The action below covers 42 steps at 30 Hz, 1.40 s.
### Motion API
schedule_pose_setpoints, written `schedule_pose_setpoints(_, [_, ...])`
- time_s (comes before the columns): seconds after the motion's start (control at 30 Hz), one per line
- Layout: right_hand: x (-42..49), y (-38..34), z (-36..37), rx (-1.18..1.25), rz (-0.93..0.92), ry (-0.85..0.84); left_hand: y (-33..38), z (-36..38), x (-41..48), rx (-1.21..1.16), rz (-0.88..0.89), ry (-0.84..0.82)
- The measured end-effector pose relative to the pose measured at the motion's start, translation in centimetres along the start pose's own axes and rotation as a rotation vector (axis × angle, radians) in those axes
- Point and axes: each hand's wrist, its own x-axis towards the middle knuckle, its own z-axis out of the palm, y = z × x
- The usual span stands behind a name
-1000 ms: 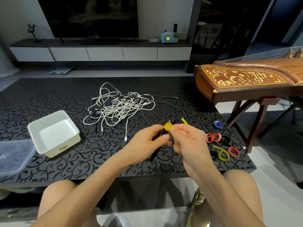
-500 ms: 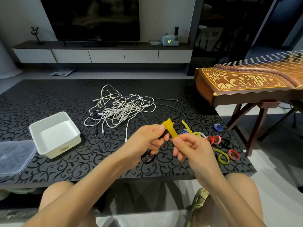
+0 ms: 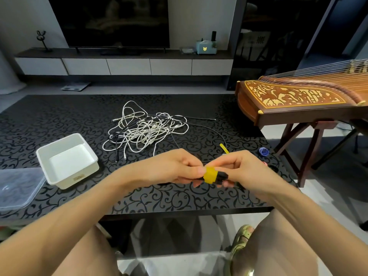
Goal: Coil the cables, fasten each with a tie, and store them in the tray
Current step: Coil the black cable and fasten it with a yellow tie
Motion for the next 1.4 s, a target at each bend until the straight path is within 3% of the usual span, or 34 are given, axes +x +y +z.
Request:
schedule_pose_setpoints(0.1, [0.2,-0.6,-0.6,0.126,0.038,-0.117,0.2,0.4,0.2,0.102,-0.047,-0.053])
schedule_pose_setpoints(0.17, [0.3,-1.1,-0.6,0.117,0.018,-0.105,0.0,0.6,0.3,0.112,-0.075,-0.04])
schedule_pose_setpoints(0.27, [0.1,-1.9,0.0,-0.152,-0.109,0.064,-0.4,0.4,0.2,0.036,-0.129,0.003])
schedule_pose_setpoints(0.4, [-0.8,-2.1,1.0,-0.553,-0.306,0.165,-0.8,0.6,0.2,-0.051,-0.163,-0.03])
schedule_pose_setpoints(0.57, [-2.0,-1.7,2.0,-0.816,-0.435,0.11,-1.6,0.9,1.0,-0.194,-0.295,-0.022])
schedule_pose_setpoints(0.7, [-2.2,0.1,3.0,-1.201,-0.615,0.148,-2.0,0.8,1.6,-0.459,-0.453,-0.111])
schedule_pose_setpoints(0.8, [-1.4,1.9,3.0,-1.306,-0.773,0.233,-2.2,0.7,2.3,-0.662,-0.548,-0.23])
schedule_pose_setpoints(0.87, [-0.9,3.0,2.7,-1.299,-0.792,0.245,-2.5,0.5,2.6,-0.664,-0.539,-0.27])
schedule_pose_setpoints(0.97, [-0.4,4.0,2.5,-1.159,-0.724,0.222,-2.7,-0.1,2.9,-0.522,-0.538,-0.308])
schedule_pose_setpoints(1.03, [-0.1,4.2,2.6,-0.905,-0.49,0.24,-2.5,-1.6,3.1,-0.425,-0.511,-0.218])
schedule_pose_setpoints(1.1, [0.1,4.6,2.7,-0.578,-0.254,0.29,-2.5,-4.2,2.9,-0.557,-0.42,0.008])
schedule_pose_setpoints(1.17, [0.3,5.1,2.8,-0.337,-0.152,0.335,-3.1,-7.1,2.3,-0.786,-0.265,0.235])
schedule_pose_setpoints(1.23, [0.8,5.5,2.7,-0.167,-0.079,0.375,-4.4,-8.6,1.7,-0.775,-0.207,0.472])
schedule_pose_setpoints(1.3, [1.9,6.1,2.5,0.189,0.056,0.392,-6.6,-7.8,1.8,-0.489,-0.351,0.592])
schedule_pose_setpoints(1.37, [3.3,6.3,2.2,0.661,0.219,0.381,-9.0,-5.1,2.0,-0.002,-0.518,0.446])
schedule_pose_setpoints(1.4, [3.8,6.3,2.2,0.838,0.294,0.367,-10.0,-3.4,2.2,0.111,-0.533,0.303])
